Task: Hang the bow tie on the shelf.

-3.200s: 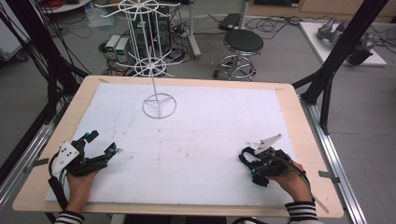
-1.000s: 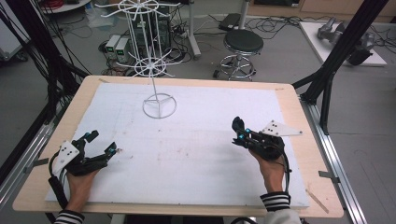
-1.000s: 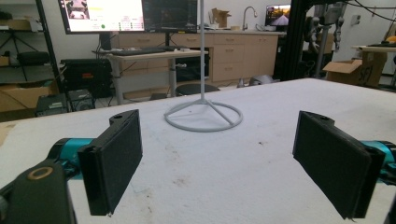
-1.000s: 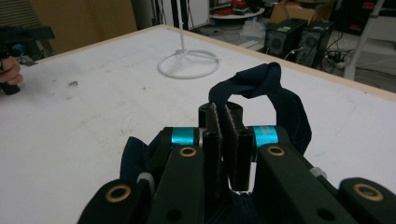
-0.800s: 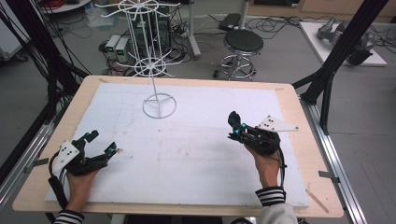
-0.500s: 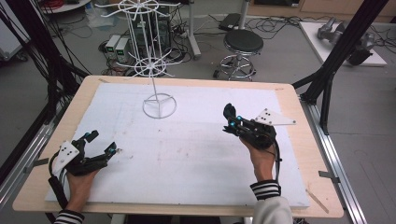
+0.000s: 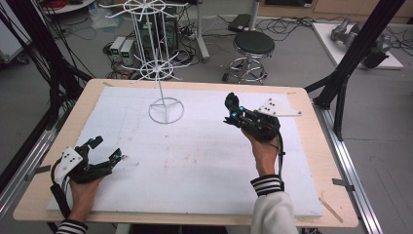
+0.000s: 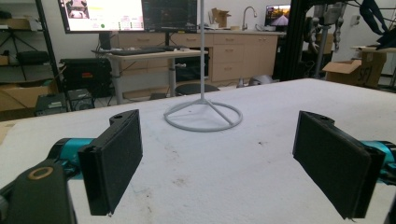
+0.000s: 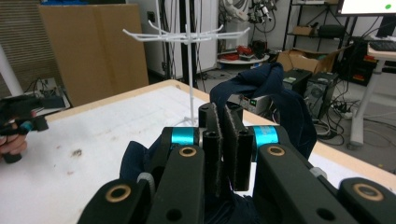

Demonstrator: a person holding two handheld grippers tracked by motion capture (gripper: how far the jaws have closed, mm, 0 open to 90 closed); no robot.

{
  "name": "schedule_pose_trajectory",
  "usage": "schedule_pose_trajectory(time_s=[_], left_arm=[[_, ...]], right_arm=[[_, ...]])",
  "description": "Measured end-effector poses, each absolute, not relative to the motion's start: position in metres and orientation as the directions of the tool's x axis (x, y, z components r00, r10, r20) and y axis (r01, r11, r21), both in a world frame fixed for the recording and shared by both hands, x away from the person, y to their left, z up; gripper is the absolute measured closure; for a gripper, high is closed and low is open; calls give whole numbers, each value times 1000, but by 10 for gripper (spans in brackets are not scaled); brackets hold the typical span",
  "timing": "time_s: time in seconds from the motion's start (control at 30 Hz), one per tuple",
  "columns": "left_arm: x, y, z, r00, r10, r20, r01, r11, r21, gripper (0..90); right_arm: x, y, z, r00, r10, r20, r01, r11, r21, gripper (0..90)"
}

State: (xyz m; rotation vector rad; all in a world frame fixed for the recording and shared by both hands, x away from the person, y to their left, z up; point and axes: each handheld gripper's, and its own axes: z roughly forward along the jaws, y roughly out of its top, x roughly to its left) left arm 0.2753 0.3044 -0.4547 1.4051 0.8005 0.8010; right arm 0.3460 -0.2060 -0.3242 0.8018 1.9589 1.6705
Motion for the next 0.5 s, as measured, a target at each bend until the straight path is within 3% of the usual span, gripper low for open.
schedule_pose_trajectory(time_s=[0.5], left_arm=[[274,305,-455,516,857,-1,-17,11,1000,162]], right_arm=[[382,-164,-310,-742,670,35,130,92,987,865]])
